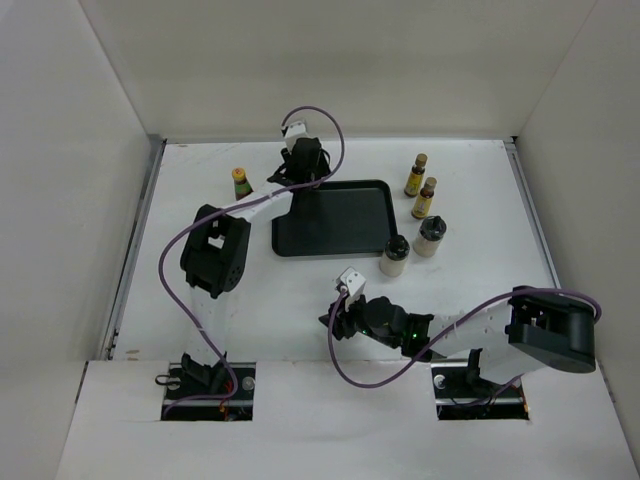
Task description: Organize the condiment bottles
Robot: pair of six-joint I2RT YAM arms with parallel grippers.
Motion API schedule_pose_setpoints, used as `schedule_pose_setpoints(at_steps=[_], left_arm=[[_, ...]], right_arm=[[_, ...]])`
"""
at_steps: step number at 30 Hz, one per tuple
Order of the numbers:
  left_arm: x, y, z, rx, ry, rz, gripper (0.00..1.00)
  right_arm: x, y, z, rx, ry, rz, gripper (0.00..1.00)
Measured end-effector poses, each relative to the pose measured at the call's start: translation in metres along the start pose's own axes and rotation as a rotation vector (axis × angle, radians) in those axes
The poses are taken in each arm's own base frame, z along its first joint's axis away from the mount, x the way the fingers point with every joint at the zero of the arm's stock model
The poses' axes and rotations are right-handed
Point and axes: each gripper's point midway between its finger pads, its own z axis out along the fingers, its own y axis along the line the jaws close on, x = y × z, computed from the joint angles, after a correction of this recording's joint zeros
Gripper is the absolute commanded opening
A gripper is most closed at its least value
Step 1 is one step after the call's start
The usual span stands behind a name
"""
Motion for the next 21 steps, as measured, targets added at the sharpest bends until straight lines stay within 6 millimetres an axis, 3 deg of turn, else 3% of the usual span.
schedule_pose_setpoints(at_steps=[10, 21], left_arm=[[0.002, 0.010, 0.007, -0.022, -0.002, -0.002, 0.27], [0.015, 0.023, -0.018, -0.036, 0.034, 0.016, 0.27]], right_arm=[[0.000, -0.002, 0.000, 0.009, -0.001, 0.000, 0.57], [0.000, -0.004, 0.001, 0.016, 0.000, 0.001, 0.58]])
